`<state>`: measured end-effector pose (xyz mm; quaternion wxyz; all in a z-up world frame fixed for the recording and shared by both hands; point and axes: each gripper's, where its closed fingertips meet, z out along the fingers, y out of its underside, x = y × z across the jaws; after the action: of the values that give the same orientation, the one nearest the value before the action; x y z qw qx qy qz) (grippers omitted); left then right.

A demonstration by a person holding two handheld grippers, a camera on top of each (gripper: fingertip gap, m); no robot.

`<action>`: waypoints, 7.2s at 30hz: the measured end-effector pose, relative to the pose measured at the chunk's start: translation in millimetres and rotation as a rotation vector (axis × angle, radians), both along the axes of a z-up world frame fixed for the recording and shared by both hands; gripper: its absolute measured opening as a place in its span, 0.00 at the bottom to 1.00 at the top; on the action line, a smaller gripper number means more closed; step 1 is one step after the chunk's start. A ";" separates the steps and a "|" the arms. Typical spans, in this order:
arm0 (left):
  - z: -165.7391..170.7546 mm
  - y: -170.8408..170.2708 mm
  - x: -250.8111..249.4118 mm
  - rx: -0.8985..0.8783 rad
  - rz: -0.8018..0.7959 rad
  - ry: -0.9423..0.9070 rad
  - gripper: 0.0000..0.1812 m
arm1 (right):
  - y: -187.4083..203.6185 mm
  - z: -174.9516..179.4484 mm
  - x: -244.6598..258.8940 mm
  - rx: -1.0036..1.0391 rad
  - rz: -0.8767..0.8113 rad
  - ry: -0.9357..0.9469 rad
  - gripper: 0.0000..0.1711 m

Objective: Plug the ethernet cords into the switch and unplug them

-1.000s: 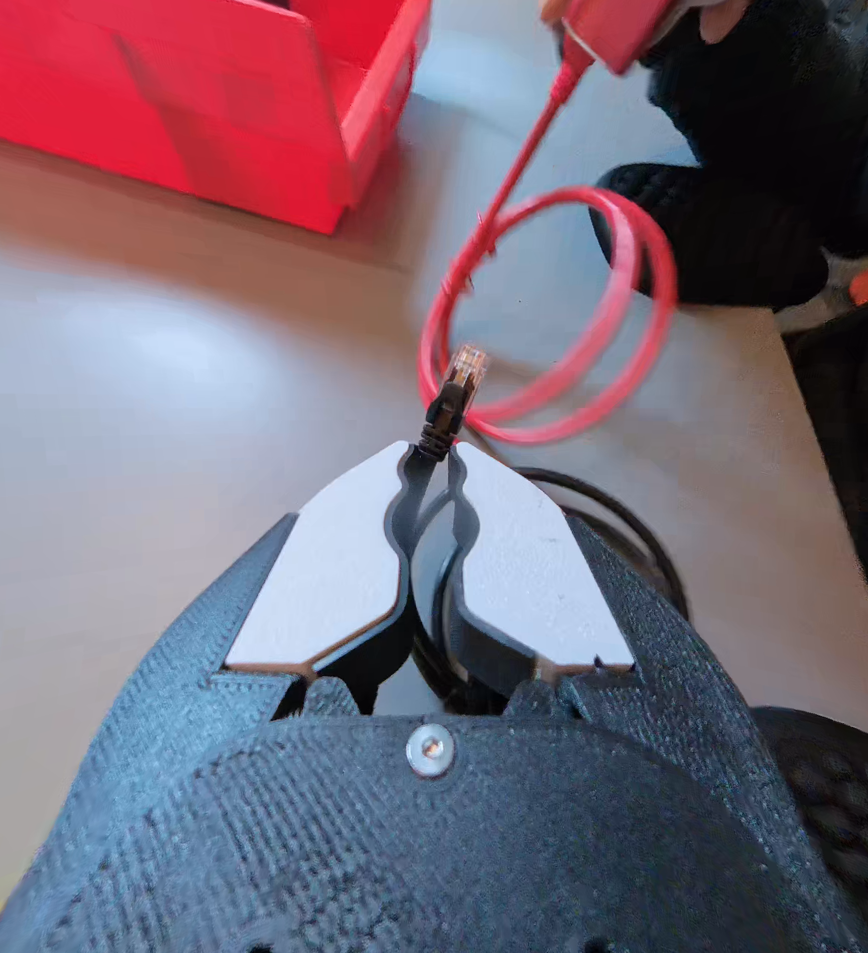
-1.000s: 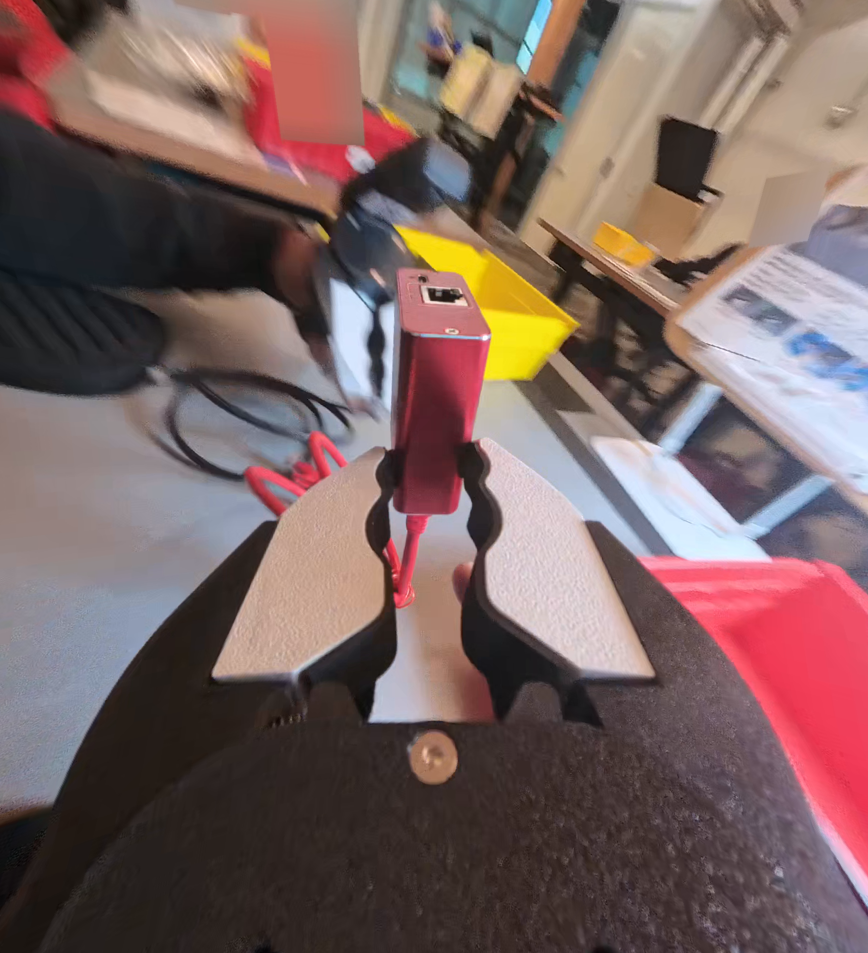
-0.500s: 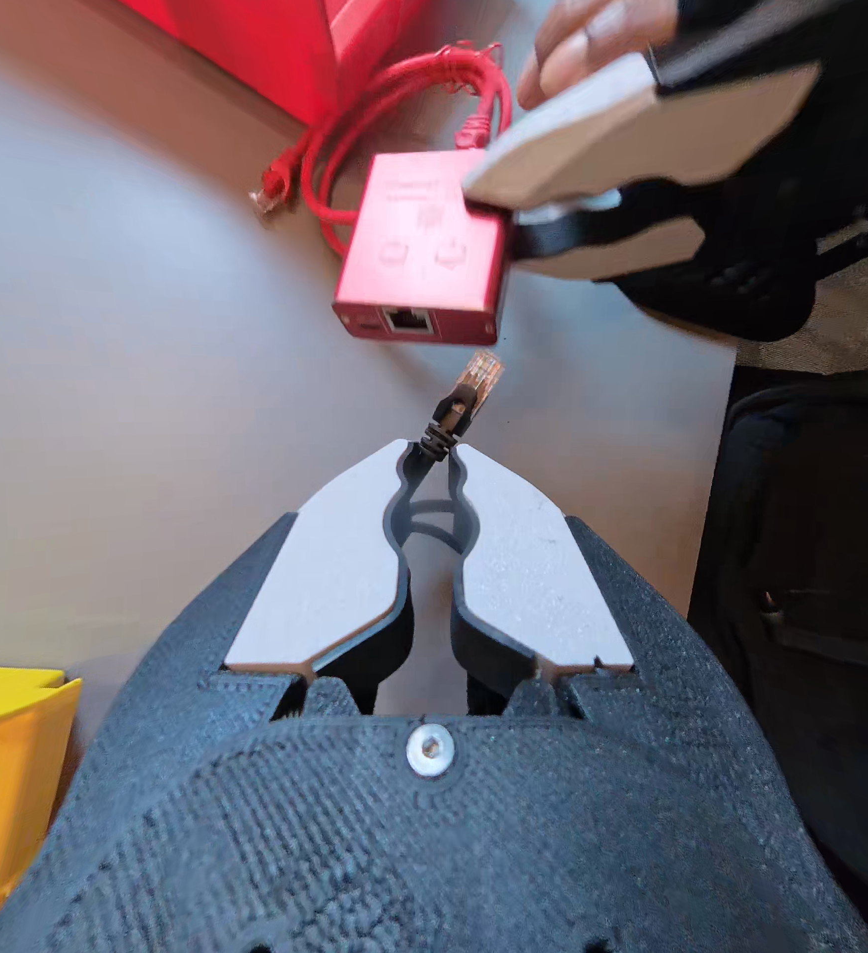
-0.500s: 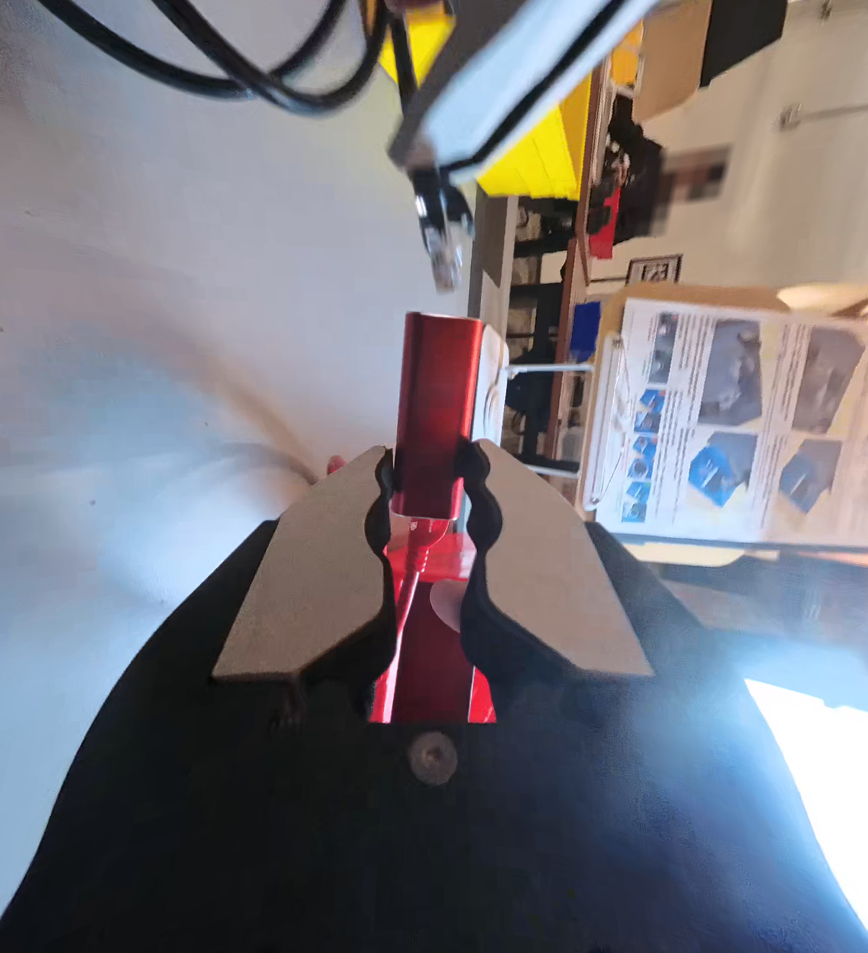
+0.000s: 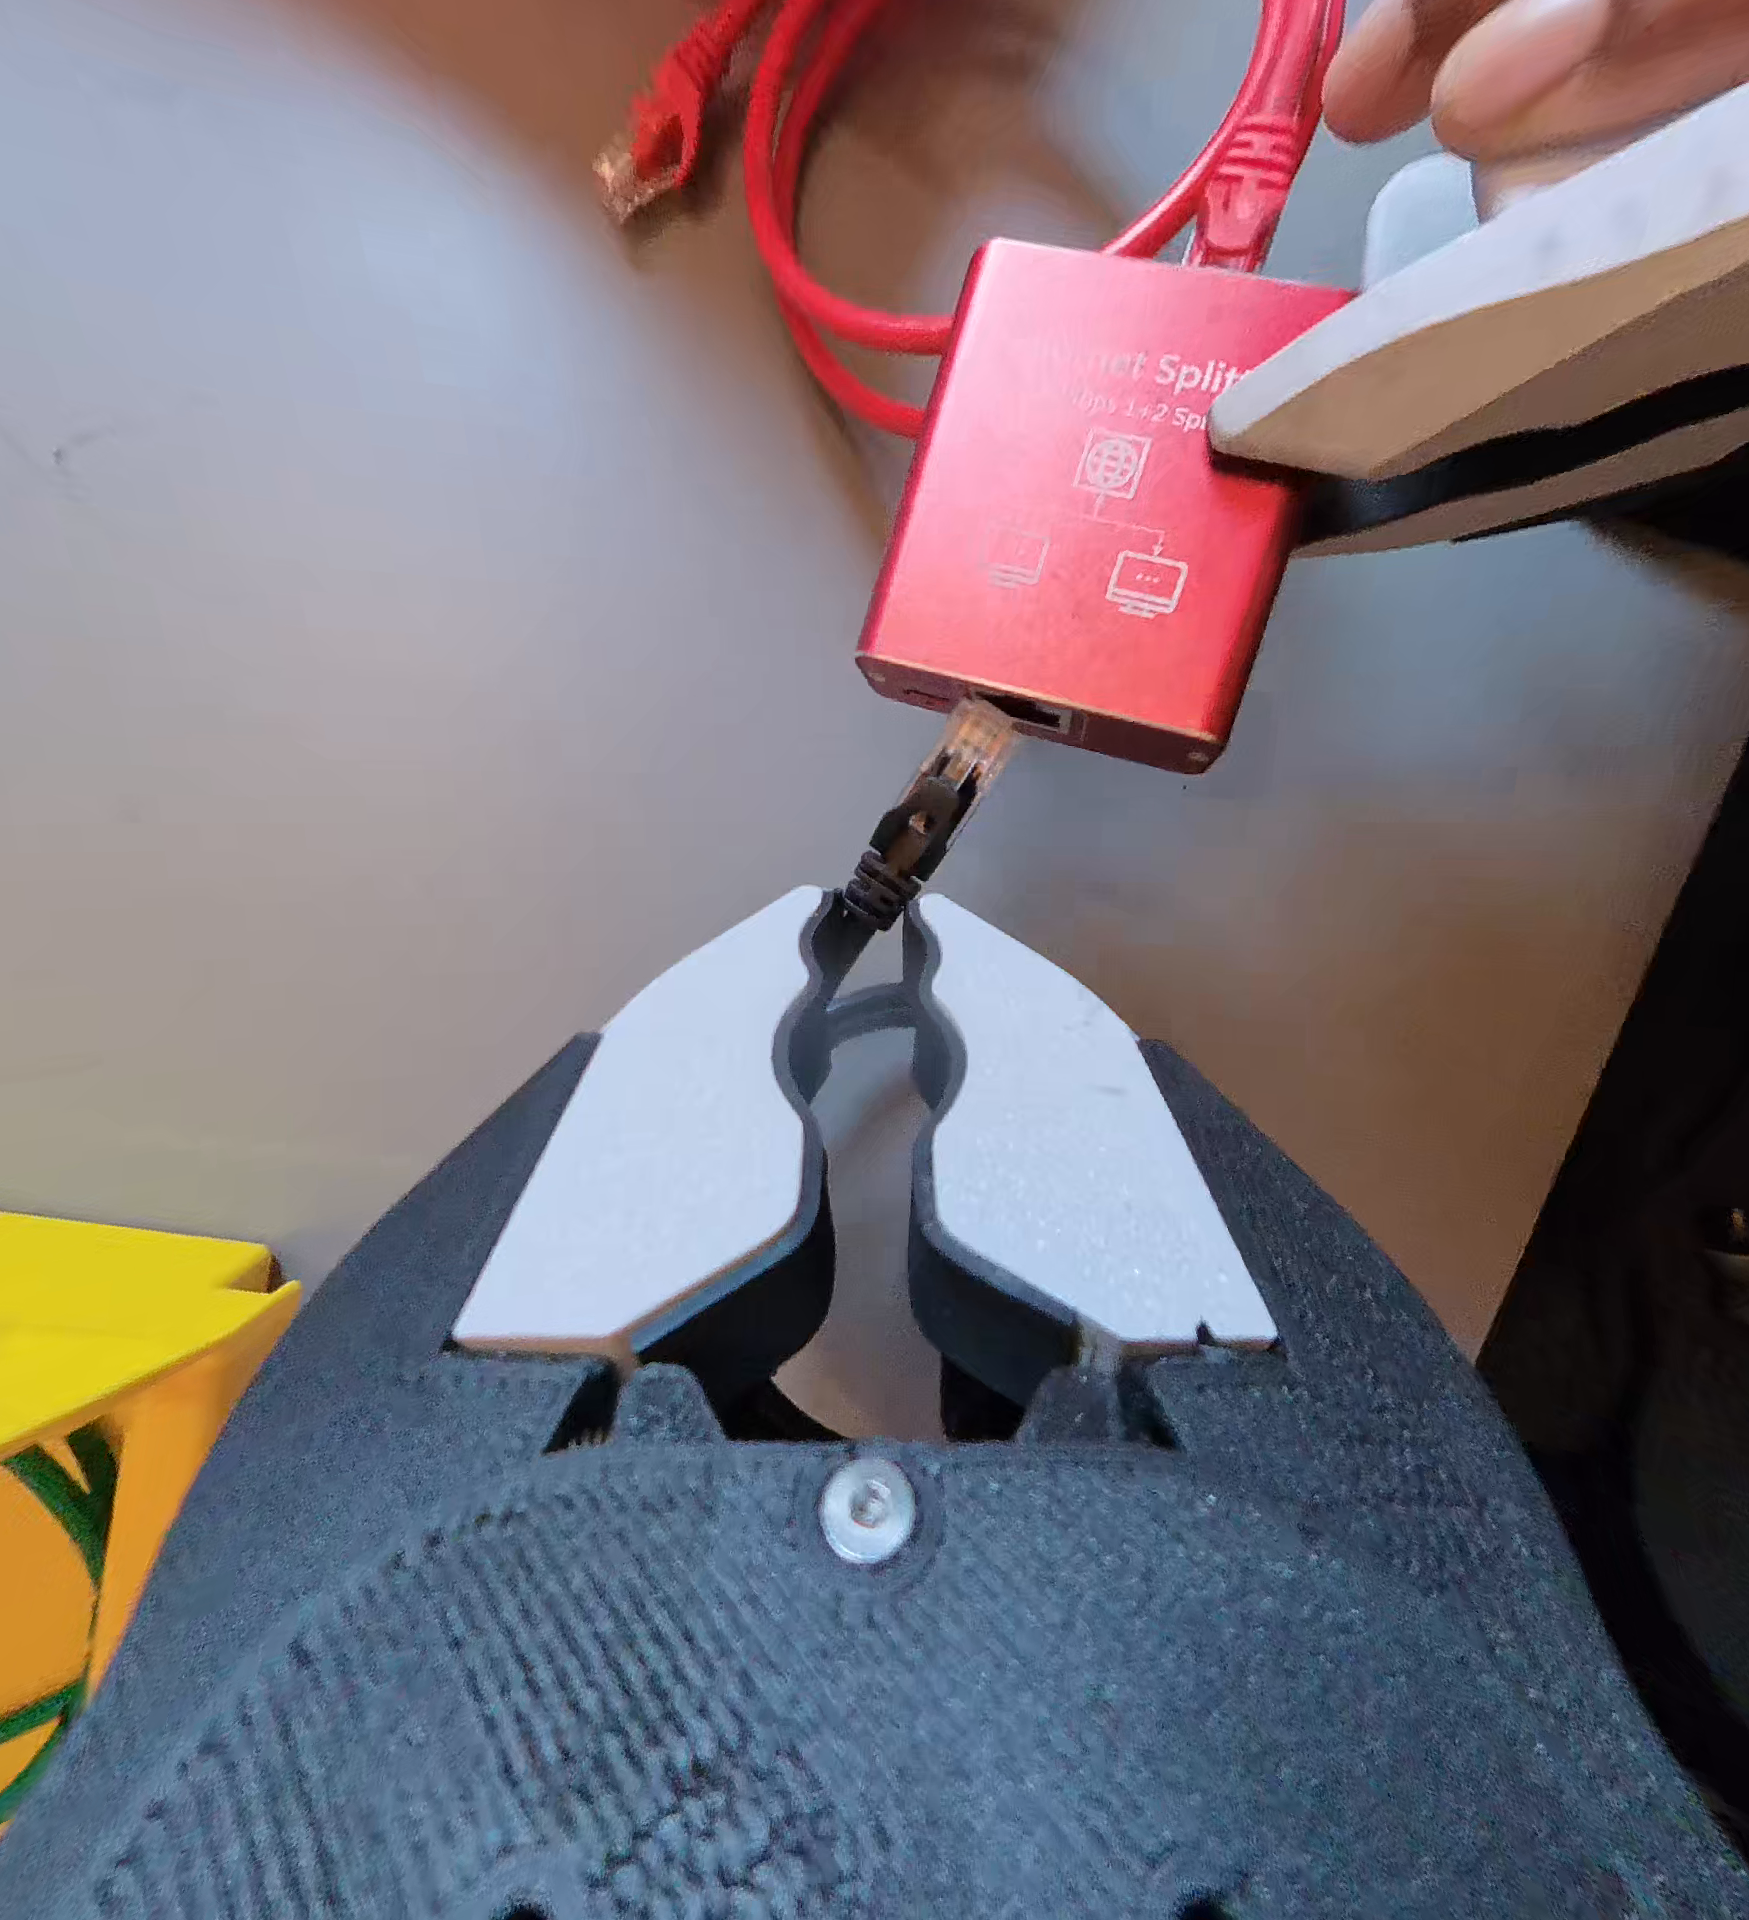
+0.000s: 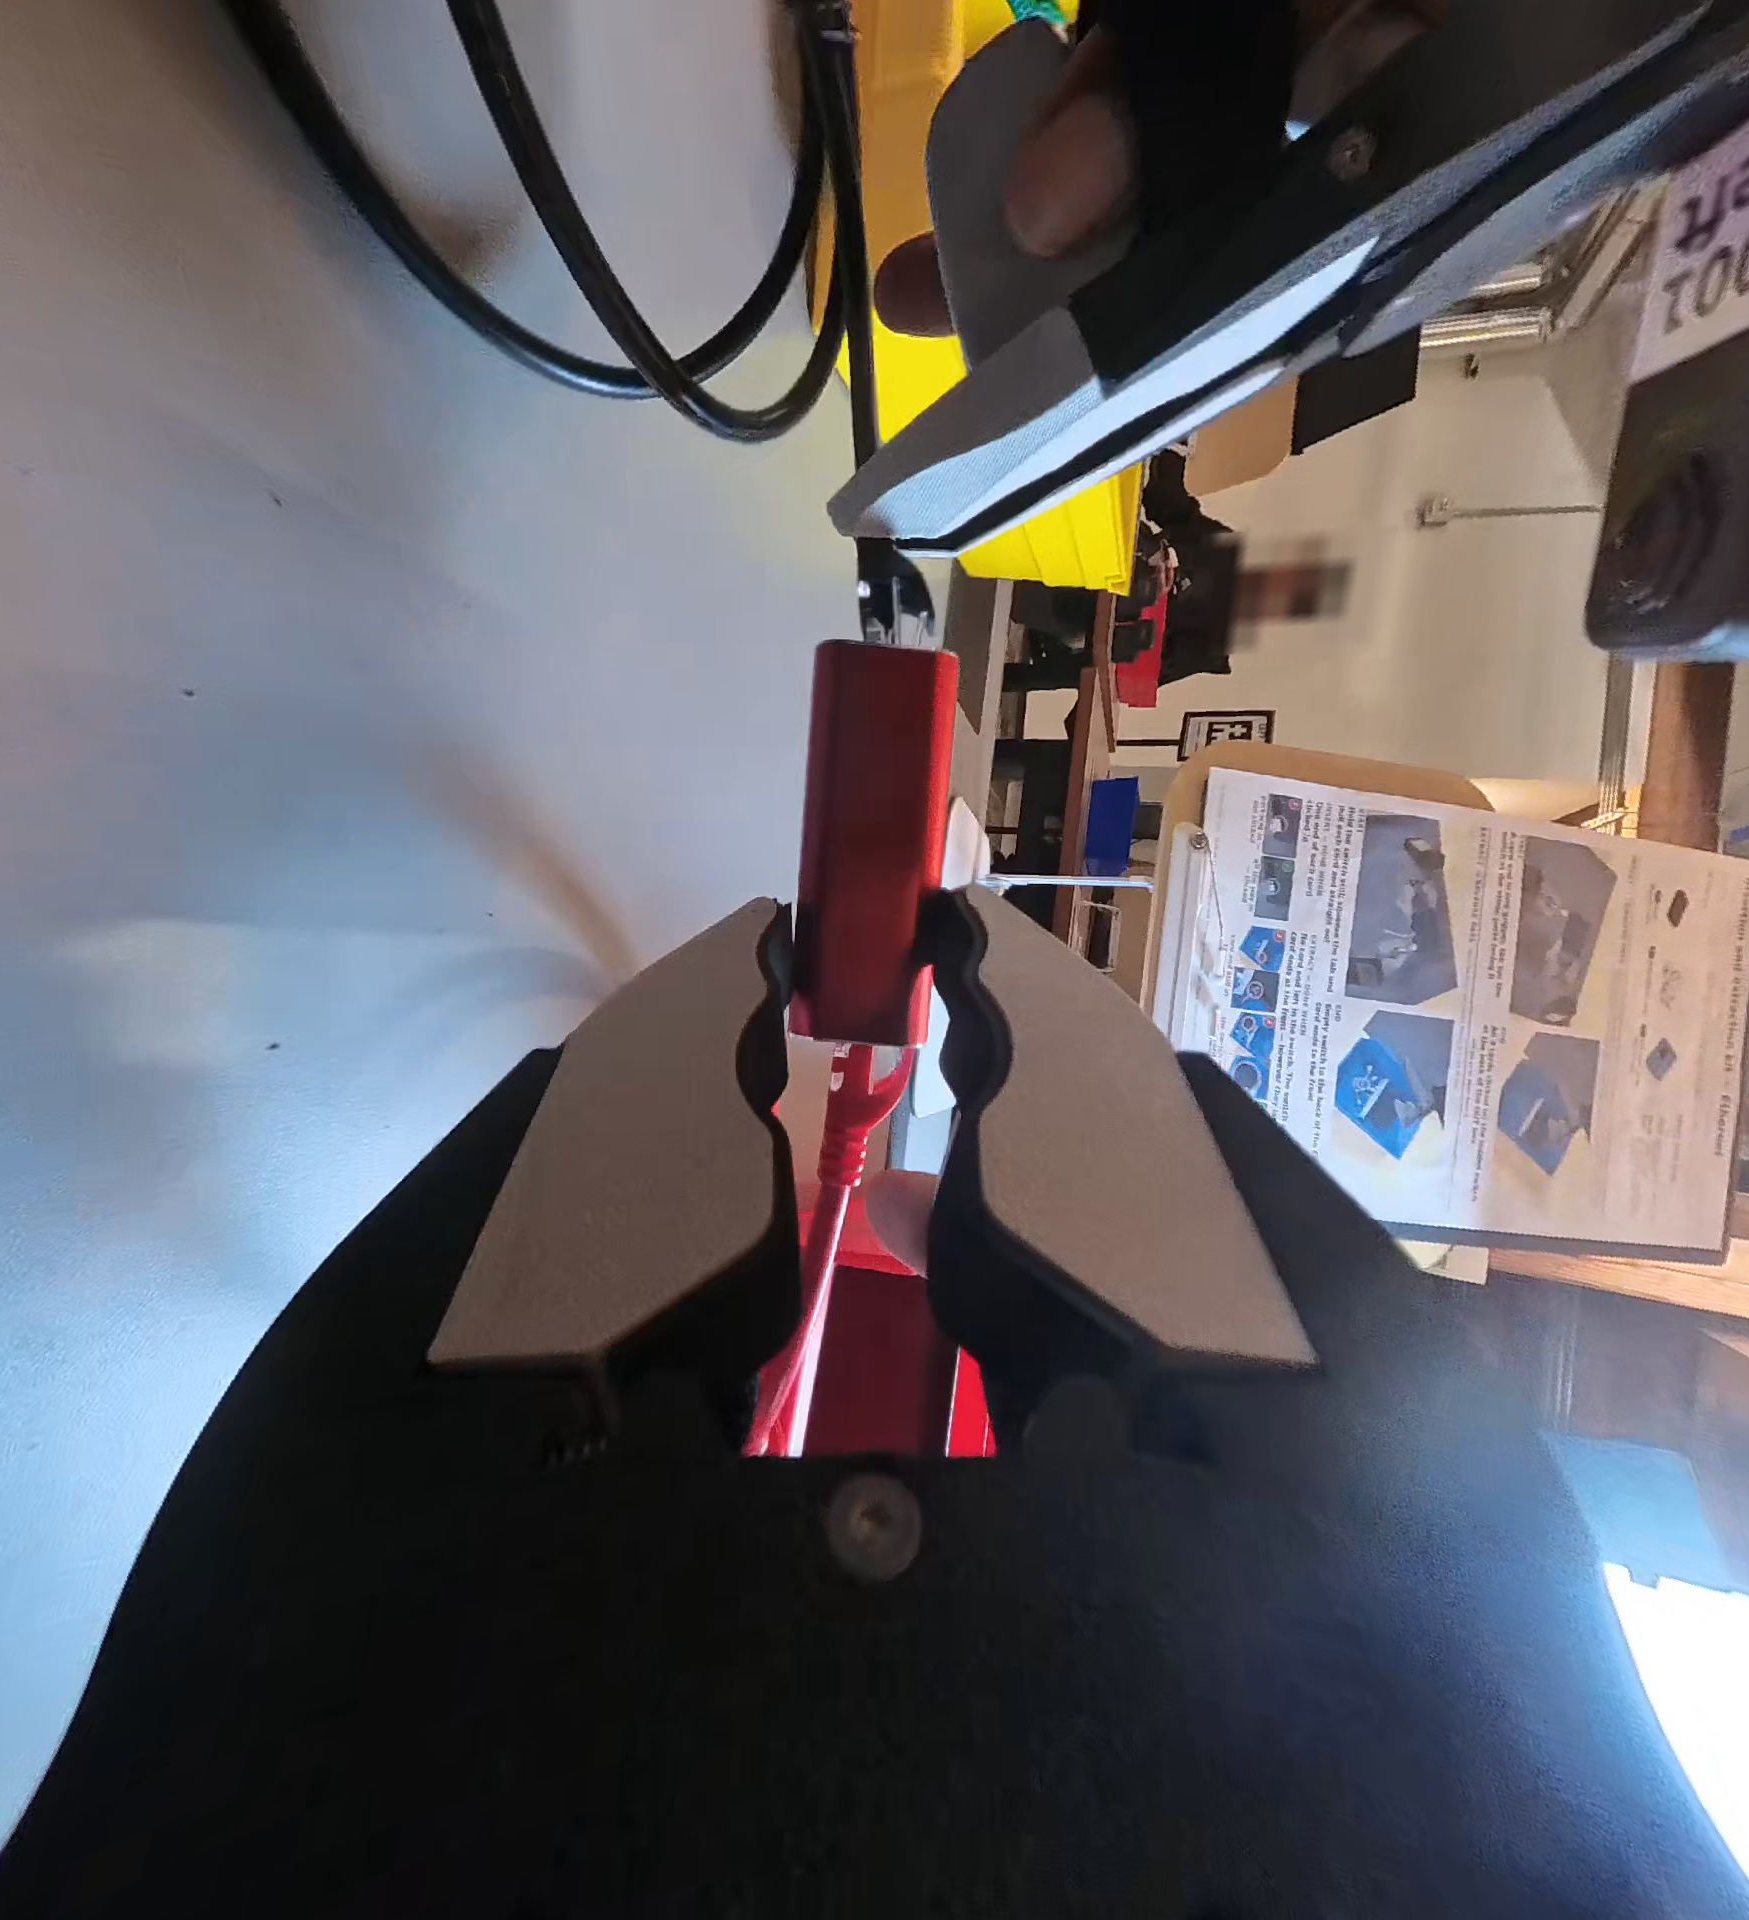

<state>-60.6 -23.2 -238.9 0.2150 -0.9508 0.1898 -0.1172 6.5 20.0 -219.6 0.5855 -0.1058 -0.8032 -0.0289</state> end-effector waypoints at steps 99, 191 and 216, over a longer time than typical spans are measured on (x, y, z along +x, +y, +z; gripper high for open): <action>43.1 -7.1 48.1 0.511 -0.218 0.285 0.23 | -16.4 6.3 -15.5 -0.030 0.078 -0.223 0.16; 100.4 -14.3 76.8 1.194 -0.338 -0.390 0.16 | -55.2 71.5 -0.6 -0.885 0.335 -0.010 0.29; 48.6 -28.0 -18.9 0.544 0.014 -0.291 0.45 | 43.8 43.4 -22.3 -0.217 -0.105 0.182 0.16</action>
<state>-79.5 -51.2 -190.3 0.4872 -0.8330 0.1748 -0.1956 -15.7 63.8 -176.1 0.6387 -0.2124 -0.7386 0.0371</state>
